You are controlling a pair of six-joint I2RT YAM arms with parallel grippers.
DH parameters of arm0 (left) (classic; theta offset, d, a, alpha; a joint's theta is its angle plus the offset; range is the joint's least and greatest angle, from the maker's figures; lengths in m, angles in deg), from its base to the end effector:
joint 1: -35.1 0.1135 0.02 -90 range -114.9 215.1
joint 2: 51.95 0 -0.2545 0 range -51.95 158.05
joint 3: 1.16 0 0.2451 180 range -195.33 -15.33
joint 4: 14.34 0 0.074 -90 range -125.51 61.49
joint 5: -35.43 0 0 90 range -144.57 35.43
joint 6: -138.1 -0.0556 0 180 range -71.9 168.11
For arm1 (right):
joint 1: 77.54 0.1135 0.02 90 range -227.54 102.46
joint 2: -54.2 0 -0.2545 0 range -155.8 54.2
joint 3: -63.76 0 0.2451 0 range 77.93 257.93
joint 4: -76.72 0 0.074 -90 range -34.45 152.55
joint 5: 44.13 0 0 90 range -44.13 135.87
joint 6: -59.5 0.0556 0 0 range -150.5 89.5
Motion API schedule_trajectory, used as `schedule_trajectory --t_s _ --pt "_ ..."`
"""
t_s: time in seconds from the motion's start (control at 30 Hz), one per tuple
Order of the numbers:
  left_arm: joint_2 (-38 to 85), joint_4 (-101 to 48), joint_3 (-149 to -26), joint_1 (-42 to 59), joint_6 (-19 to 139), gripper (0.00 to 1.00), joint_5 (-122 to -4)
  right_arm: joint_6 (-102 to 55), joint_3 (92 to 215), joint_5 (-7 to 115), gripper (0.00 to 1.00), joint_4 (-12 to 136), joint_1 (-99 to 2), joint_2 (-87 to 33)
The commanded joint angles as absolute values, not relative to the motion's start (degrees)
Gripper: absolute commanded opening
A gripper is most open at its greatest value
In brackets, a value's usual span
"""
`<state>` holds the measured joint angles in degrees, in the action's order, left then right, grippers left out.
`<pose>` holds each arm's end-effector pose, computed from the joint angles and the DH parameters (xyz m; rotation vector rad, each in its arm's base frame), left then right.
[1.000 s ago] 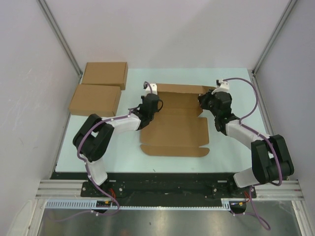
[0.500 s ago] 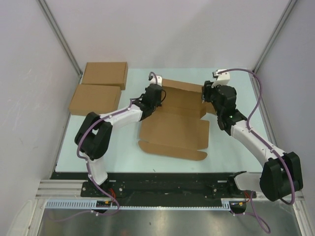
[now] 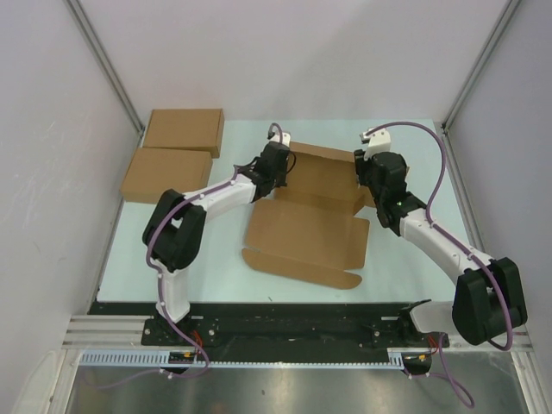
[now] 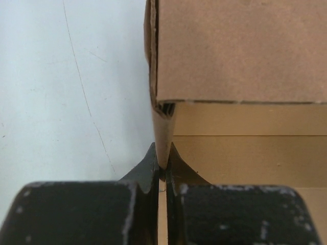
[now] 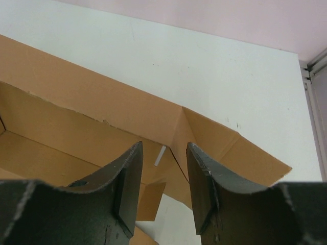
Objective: Fold the paper box
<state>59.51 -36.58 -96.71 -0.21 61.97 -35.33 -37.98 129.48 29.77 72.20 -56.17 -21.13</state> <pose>0.3764 -0.2442 0.2050 0.2299 2.1834 -0.1054 0.3043 0.1025 0.2877 -0.2559 1.7901 -0.0829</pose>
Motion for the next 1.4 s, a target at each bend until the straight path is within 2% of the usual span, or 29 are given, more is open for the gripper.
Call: schedule_trajectory --t_s 0.0,0.2,0.5,0.8,1.0,1.13,1.37 --pt "60.29 -40.54 -99.17 1.00 61.99 0.00 -37.08 -38.67 129.78 28.29 0.45 71.60 -56.44 -21.13" --pt "60.20 -41.08 -100.05 1.00 61.90 0.00 -36.11 -38.06 129.69 27.42 0.45 67.74 -57.05 -20.60" --pt "58.27 -39.14 -97.42 1.00 61.90 0.00 -35.59 -38.41 129.87 29.26 0.42 69.58 -57.41 -24.72" --pt "57.12 -37.21 -94.96 0.82 62.08 0.00 -35.15 -37.01 130.40 25.67 0.24 72.30 -56.79 -28.50" --pt "56.68 -36.86 -94.43 0.65 61.99 0.00 -34.80 -35.43 130.31 23.11 0.20 74.32 -56.97 -29.91" --pt "56.59 -36.85 -94.17 0.56 62.17 0.00 -34.79 -29.46 130.31 25.30 0.10 73.89 -58.02 -30.53" --pt "56.33 -36.42 -93.11 0.56 62.43 0.00 -34.53 -16.71 130.22 29.78 0.07 72.74 -57.94 -30.53"
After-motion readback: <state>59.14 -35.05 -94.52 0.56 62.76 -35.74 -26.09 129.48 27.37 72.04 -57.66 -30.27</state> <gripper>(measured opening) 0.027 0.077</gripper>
